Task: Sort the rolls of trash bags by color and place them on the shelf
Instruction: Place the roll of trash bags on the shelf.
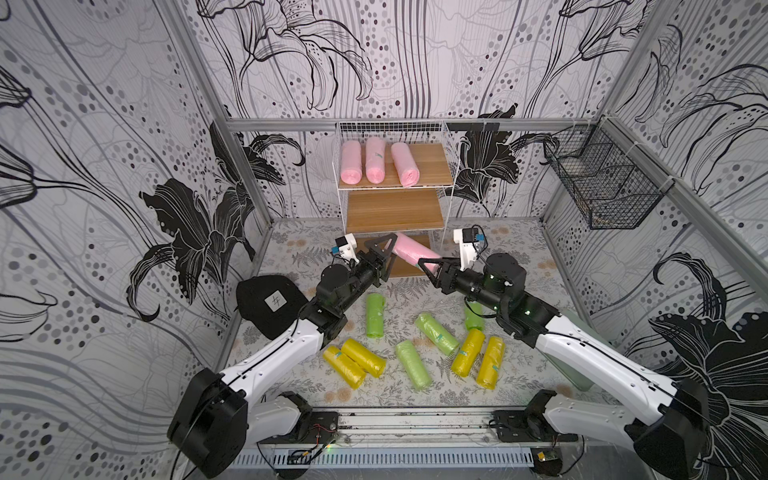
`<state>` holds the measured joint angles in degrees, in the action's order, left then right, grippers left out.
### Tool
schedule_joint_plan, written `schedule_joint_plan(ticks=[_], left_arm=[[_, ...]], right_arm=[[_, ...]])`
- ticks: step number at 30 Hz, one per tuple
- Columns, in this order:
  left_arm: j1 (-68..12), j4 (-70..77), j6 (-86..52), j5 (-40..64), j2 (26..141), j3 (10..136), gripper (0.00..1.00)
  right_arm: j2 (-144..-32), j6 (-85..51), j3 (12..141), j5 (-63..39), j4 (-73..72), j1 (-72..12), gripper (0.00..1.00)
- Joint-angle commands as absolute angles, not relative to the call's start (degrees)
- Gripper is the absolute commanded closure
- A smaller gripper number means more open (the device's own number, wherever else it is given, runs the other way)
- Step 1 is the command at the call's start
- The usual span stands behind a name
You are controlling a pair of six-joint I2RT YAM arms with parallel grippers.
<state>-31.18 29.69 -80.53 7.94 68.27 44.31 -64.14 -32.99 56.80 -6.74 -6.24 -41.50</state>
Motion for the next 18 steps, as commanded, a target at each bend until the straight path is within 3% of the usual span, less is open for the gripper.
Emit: schedule_joint_plan(ticks=[1,10,18], left_arm=[[-31.16,19.64,-69.43,6.38,64.35,47.92,0.15],[-31.18,2.77,-52.89,3.31,62.42,52.66,0.14],[-31.11,-3.24,-46.07,5.87,65.66,56.78,0.14]], right_arm=[[-60.47,-26.37,62.99,-0.88,-1.48,-41.4,0.71],[-64.78,-18.52,79.31,7.79,7.59,-41.4,0.73],[-78.8,-12.24,98.22,19.11,13.38,-41.4,0.73]])
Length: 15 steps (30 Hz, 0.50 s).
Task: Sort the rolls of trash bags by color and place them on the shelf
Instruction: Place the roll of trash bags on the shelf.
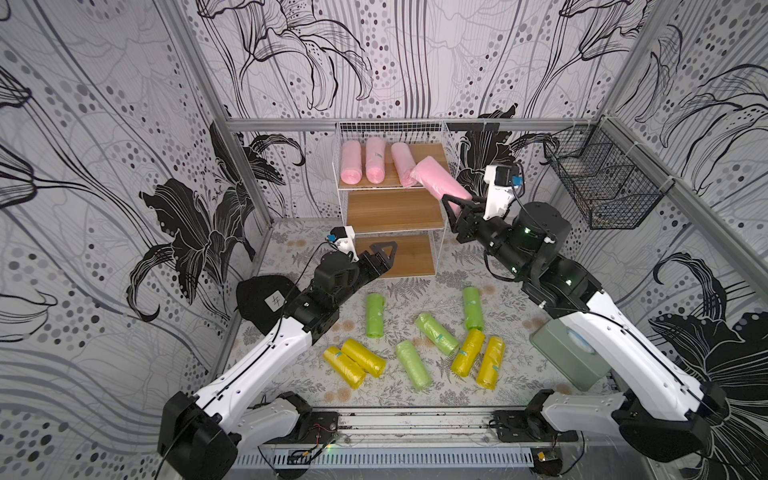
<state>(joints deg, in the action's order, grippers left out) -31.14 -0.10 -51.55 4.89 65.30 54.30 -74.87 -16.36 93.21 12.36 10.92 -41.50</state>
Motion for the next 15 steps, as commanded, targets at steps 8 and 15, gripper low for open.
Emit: schedule_joint_plan(ticks=[8,15], left_arm=[[-31.16,-3.86,-44.56,5.98,65.57,56.6,0.14],[-31.11,-3.73,-44.41,6.46,65.16,56.27,0.14]], right_arm=[[-90.6,-8.81,111.13,28.14,13.49,-41.4,0.73],[-98.91,-6.58,120.02,31.87,13.93,-41.34,0.73]])
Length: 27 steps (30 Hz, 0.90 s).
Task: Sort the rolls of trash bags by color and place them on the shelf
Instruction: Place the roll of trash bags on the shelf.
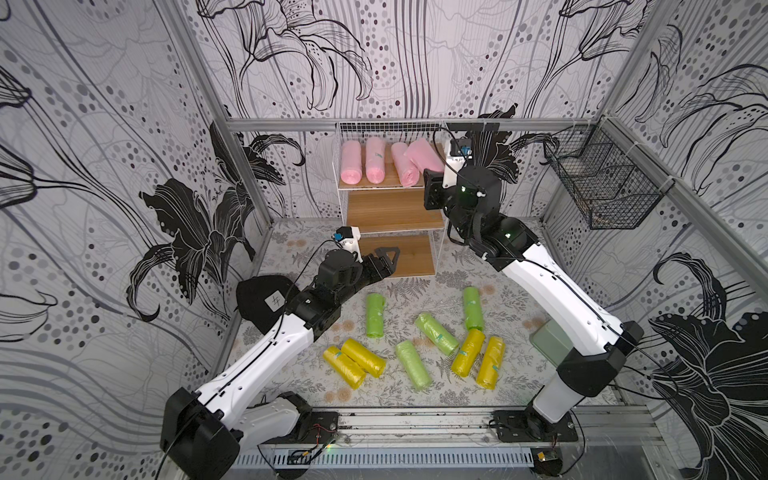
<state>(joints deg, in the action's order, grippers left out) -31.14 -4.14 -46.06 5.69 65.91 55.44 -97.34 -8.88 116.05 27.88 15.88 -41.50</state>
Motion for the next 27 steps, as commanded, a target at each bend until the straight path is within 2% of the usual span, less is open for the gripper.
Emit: schedule_joint_plan(ticks=[1,17,27], left_arm=[[-31.16,-3.62,-44.3,6.42,64.96,56.17,0.14],[-31.09,-3.63,-43.77,6.42,63.28,55.11,0.14],[-31.11,-3.95,-43.14,6.23,63.11,54.92,0.14]], right_arm=[[-99.63,-6.19,121.03,32.18,14.0,-41.31,0.73],[-120.7,-4.57,150.45,36.4,27.43,-39.15,0.72],[-124.08,-7.0,153.33,34.29,29.62,-36.86,0.7]])
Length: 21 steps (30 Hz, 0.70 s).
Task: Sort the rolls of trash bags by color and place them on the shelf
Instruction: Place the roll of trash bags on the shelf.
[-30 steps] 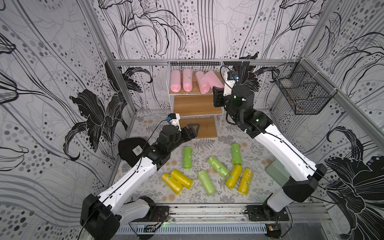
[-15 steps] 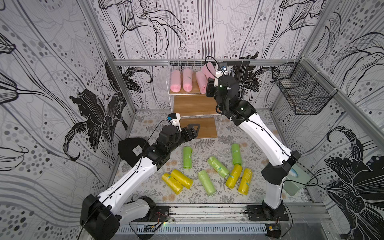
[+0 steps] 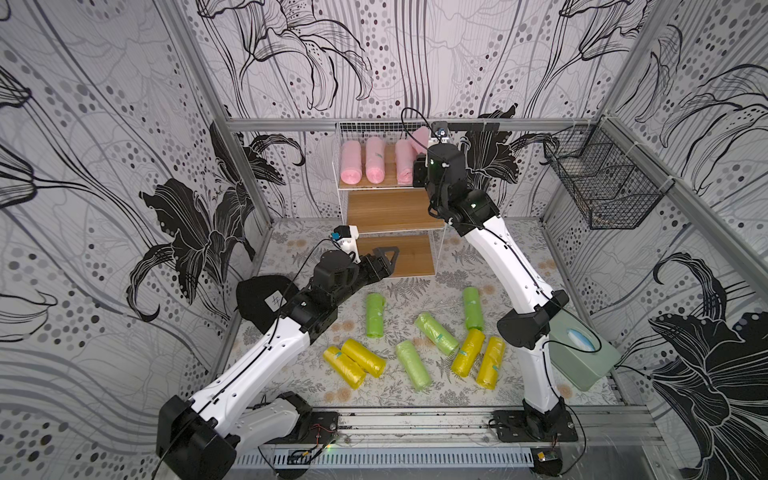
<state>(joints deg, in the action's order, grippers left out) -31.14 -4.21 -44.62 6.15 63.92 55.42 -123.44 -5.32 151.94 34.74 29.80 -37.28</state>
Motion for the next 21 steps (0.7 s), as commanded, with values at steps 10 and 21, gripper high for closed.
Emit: schedule_joint_plan(ticks=[10,21], left_arm=[[-31.09,-4.23,-43.14,6.94,63.88,55.2,0.14],[-31.07,-4.38,-42.65,7.03,64.41,55.11,0.14]], right_arm=[[-124.74,-9.88,153.71,31.47,31.12,-35.33,0.51],[-123.1,-11.77,154.0,27.96,32.23,-35.24,0.27]])
